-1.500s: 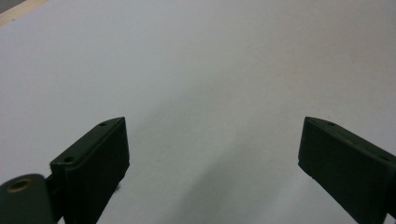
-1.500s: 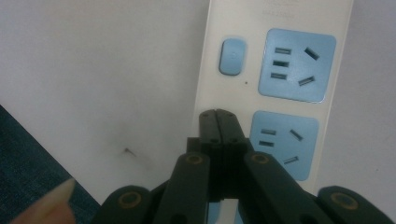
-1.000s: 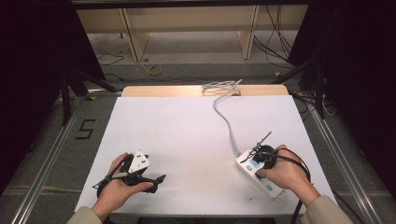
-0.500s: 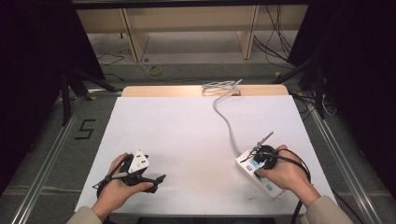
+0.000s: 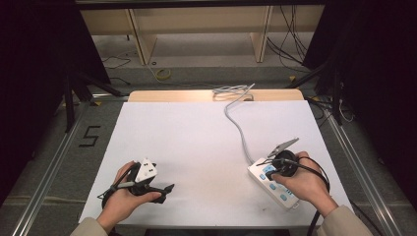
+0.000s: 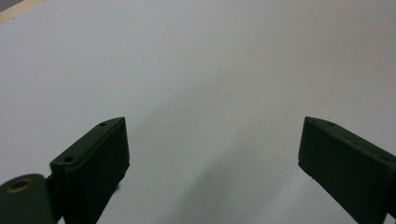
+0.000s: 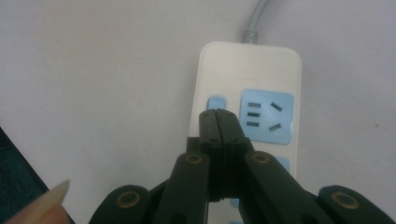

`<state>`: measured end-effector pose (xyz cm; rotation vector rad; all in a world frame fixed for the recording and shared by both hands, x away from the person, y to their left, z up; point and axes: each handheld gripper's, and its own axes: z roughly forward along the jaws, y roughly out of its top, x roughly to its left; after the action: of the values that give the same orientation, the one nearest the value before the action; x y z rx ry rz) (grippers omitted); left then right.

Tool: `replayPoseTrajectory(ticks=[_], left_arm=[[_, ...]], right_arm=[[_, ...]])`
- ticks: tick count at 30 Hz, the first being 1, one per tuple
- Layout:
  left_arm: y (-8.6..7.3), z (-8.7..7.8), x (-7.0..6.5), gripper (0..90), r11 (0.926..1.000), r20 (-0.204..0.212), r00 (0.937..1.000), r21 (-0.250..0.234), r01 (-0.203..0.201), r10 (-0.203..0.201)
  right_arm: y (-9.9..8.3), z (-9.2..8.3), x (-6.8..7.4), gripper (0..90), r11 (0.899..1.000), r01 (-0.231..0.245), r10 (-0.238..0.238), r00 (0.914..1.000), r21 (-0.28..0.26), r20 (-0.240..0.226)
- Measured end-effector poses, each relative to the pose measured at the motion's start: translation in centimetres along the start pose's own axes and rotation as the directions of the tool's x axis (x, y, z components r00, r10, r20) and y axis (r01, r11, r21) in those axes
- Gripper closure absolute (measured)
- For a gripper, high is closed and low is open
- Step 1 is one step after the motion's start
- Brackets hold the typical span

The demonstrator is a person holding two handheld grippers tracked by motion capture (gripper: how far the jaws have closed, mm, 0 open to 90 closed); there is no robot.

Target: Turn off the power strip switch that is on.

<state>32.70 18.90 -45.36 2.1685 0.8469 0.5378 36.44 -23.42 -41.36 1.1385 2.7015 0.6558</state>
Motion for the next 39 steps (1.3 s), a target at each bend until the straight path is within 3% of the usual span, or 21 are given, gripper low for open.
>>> replayPoseTrajectory(ticks=[8,10,16,23,26,33,39], left_arm=[[0.0,0.0,0.1,8.3,1.0,-0.001,1.0,0.001,0.002,-0.002],[0.0,0.0,0.1,8.3,1.0,-0.002,1.0,0.0,0.004,-0.004],[-0.1,-0.1,0.1,8.3,1.0,-0.002,1.0,0.002,0.002,-0.002],[-0.1,-0.1,0.1,8.3,1.0,-0.004,1.0,-0.002,0.004,-0.004],[-0.1,-0.1,0.1,8.3,1.0,-0.004,1.0,-0.003,0.006,-0.006],[-0.2,-0.2,0.2,8.3,0.9999,-0.002,0.9999,0.0,0.011,-0.011],[-0.3,-0.3,0.1,8.3,0.9999,-0.002,0.9999,0.001,0.017,-0.017]], right_arm=[[-0.7,-0.3,-0.5,85.9,0.991,-0.007,0.008,0.9999,-0.135,0.008],[-0.8,-0.4,-0.6,78.3,0.983,-0.004,0.004,1.0,-0.183,-0.002],[-1.2,-0.3,-1.1,56.1,0.944,0.003,-0.003,1.0,-0.331,0.001],[-1.6,-0.3,-0.9,33.2,0.903,0.025,-0.026,0.9997,-0.43,0.003],[-1.9,-0.5,-0.9,30.3,0.879,0.033,-0.034,0.9994,-0.476,0.007],[-2.9,-0.7,-1.0,26.1,0.841,0.052,-0.052,0.9985,-0.539,0.016],[-4.0,-0.7,-1.2,22.9,0.827,0.06,-0.066,0.9978,-0.559,0.01]])
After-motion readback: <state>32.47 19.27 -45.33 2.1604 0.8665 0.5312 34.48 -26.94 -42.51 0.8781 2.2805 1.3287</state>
